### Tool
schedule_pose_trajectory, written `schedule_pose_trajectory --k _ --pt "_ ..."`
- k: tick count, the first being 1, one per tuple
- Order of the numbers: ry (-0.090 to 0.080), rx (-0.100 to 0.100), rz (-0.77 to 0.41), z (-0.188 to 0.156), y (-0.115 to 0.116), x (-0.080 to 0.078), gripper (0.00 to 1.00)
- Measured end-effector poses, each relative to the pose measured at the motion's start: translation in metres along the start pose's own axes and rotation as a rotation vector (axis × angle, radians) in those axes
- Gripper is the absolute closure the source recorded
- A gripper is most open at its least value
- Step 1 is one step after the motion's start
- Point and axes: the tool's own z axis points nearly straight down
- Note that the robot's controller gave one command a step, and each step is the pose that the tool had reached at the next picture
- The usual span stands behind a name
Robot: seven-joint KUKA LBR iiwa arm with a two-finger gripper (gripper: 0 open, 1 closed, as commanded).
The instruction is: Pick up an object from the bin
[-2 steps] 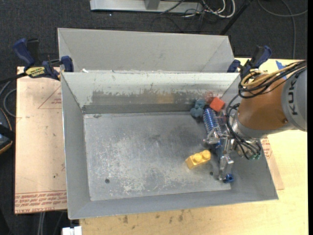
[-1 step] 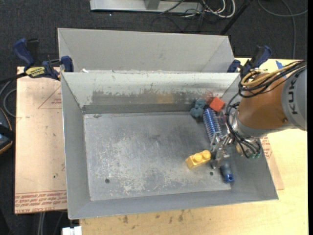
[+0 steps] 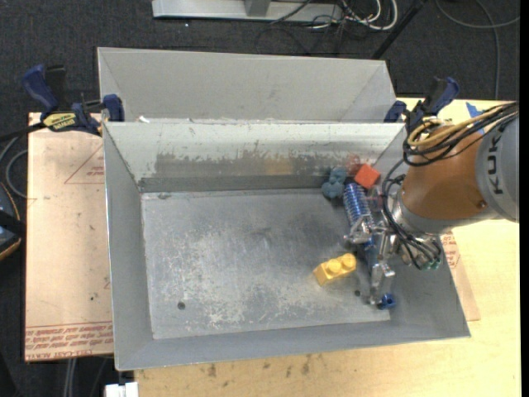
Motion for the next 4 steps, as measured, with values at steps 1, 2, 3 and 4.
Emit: schedule_pose_trajectory --k 1,2,3,4 --pt "-0.003 -0.001 -0.108 -0.015 0.032 0.05 0.0" --pt "-0.001 -0.003 -0.345 -0.039 0.087 0.028 0.0" --pt "-0.012 0.005 -0.141 -0.005 0.124 0.032 0.0" --pt "-0.016 0.001 -0.142 -0.004 0.126 0.032 1.0"
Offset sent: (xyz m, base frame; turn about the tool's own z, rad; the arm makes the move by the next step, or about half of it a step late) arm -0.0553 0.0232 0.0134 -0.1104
